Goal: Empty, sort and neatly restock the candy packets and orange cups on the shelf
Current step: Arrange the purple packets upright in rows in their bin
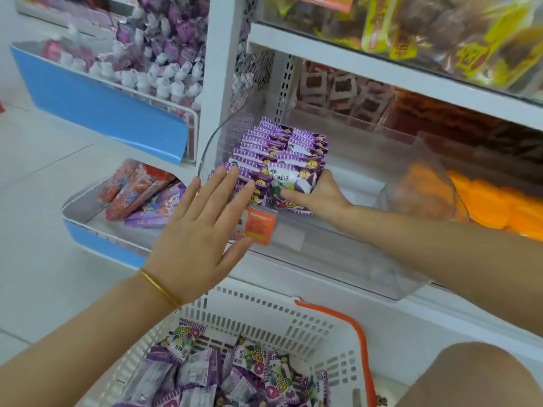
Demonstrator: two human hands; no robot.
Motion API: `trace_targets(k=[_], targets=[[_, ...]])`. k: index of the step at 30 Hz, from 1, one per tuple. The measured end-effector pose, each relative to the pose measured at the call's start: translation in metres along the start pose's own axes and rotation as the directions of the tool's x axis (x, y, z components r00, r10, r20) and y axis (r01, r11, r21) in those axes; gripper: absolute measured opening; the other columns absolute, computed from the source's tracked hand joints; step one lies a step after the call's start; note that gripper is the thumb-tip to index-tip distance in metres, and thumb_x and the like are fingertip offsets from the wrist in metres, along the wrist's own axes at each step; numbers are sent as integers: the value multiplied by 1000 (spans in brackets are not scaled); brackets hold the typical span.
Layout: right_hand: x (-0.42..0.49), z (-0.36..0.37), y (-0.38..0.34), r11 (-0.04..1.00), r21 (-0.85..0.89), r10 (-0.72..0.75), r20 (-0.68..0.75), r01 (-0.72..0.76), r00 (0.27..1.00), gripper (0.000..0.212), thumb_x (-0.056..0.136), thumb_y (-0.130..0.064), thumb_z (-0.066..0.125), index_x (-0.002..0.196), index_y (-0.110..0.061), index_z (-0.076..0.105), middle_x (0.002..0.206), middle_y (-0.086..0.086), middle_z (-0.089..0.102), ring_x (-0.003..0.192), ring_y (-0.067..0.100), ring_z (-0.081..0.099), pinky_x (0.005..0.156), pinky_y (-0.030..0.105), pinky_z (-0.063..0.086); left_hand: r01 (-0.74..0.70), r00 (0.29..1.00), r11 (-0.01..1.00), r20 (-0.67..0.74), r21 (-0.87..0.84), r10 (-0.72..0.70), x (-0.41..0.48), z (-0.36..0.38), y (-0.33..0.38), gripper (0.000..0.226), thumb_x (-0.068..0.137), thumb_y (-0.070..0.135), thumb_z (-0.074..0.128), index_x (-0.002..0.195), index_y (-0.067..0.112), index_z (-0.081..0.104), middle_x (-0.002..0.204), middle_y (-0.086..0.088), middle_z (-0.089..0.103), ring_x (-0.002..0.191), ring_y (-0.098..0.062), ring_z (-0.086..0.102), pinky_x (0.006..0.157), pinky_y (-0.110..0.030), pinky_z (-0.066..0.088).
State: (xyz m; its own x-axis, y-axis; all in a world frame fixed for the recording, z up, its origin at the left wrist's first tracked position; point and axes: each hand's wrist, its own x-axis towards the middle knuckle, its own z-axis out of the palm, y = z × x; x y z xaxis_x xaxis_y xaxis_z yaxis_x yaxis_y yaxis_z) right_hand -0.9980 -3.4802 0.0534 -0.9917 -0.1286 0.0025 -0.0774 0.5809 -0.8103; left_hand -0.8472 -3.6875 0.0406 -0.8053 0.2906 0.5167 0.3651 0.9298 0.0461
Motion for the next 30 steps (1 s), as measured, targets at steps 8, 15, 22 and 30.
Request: trace_targets(k=[8, 15, 22, 30], targets=[[12, 4, 0, 979, 32, 202, 3, -202, 979, 78, 63, -41, 85, 126, -15, 46, 121, 3, 60, 108, 23, 59, 89, 39, 52, 1, 1000, 1000, -22, -5, -1, 1, 2, 0, 65, 96, 50, 24, 149, 12, 23, 156, -12, 19, 145, -26, 12, 116, -49, 12], [6, 3, -19, 963, -13, 269, 134, -270, 954, 56, 62, -44, 85, 104, -16, 60, 98, 0, 64, 94, 18, 61, 86, 38, 55, 1, 1000, 1000, 3, -5, 0, 2, 1, -1, 65, 96, 52, 22, 149, 13, 22, 156, -11, 19, 146, -25, 11, 116, -48, 12], [-48, -42, -49, 964, 143, 214, 65, -222, 975, 55, 77, -17, 78, 121, -2, 49, 100, 3, 54, 87, 16, 56, 89, 40, 53, 9, 995, 994, -96, -112, -20, -7, -14, 2, 65, 96, 48, 31, 147, 9, 27, 154, -18, 19, 143, -32, 17, 116, -44, 17], [-198, -3, -21, 984, 153, -121, 216, 89, 969, 17, 90, -11, 61, 101, -25, 61, 90, -7, 61, 73, 12, 66, 63, 30, 54, -85, 992, 992, 84, -98, 94, -80, -9, 40, 45, 90, 31, 45, 127, 6, 51, 142, -21, 38, 121, -39, 43, 96, -49, 41]])
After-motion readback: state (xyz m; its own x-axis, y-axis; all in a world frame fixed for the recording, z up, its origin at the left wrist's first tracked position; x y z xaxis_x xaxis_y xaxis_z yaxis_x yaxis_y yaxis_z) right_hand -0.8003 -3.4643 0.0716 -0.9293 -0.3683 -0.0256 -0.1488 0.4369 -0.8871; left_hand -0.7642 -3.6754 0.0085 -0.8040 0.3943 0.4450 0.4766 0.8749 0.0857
